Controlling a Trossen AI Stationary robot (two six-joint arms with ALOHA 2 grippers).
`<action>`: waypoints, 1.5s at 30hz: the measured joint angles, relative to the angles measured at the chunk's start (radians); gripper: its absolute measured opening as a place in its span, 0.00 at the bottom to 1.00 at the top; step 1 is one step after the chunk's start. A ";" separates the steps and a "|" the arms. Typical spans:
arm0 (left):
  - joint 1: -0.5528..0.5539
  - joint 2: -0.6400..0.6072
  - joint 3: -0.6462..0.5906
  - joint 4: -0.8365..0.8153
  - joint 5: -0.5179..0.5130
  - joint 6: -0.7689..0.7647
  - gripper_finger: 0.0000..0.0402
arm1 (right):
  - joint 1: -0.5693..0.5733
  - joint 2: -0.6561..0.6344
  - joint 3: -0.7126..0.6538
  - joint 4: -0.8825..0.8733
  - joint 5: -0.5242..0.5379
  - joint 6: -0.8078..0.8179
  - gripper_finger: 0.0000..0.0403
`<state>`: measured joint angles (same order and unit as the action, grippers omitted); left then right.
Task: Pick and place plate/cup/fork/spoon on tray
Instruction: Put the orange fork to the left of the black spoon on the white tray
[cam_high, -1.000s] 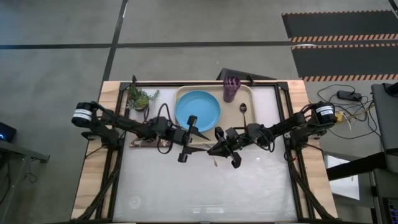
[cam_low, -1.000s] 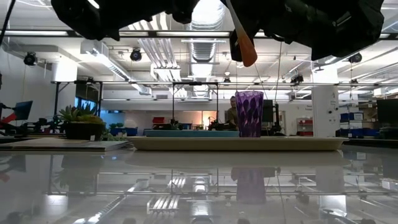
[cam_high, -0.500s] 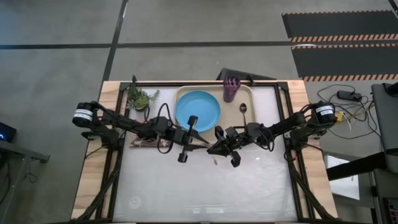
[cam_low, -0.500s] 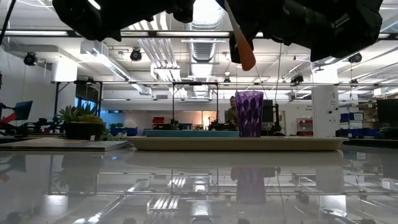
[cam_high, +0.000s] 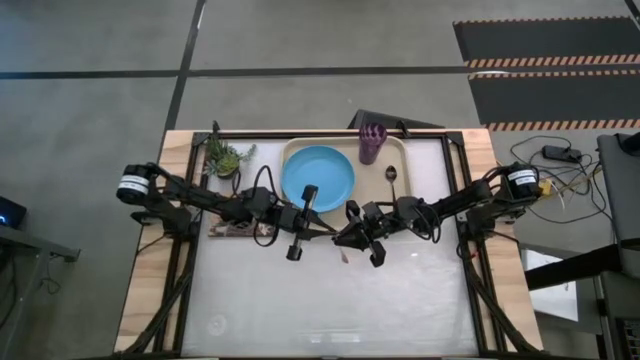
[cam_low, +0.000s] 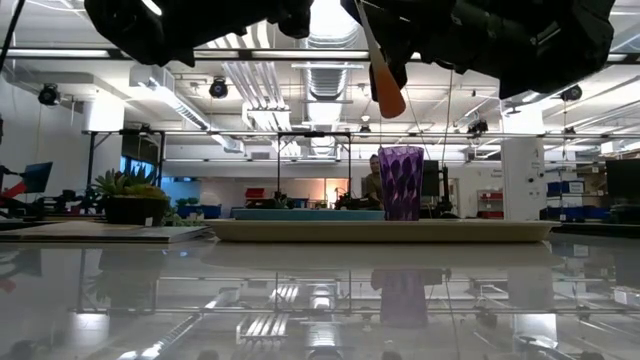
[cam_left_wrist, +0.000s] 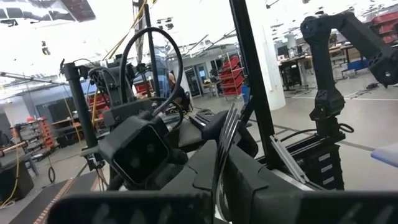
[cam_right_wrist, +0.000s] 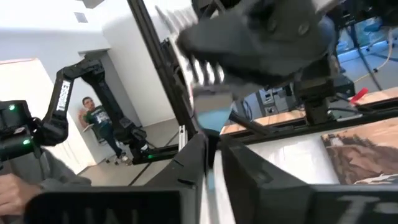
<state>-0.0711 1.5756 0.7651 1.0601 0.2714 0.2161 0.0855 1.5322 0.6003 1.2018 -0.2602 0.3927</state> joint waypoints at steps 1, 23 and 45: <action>0.000 -0.001 0.000 -0.004 -0.008 0.000 0.00 | -0.002 -0.005 0.000 0.000 0.003 0.000 0.13; 0.010 -0.123 -0.003 -0.313 -0.707 0.018 0.00 | -0.003 -0.417 0.000 -0.769 0.584 -0.095 0.46; 0.010 -0.127 -0.004 -0.312 -0.753 -0.001 0.00 | 0.137 0.003 0.114 -0.360 0.954 -0.482 0.46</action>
<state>-0.0608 1.4490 0.7612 0.7479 -0.4812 0.2153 0.2222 1.5348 0.7138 0.8417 0.6938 -0.0891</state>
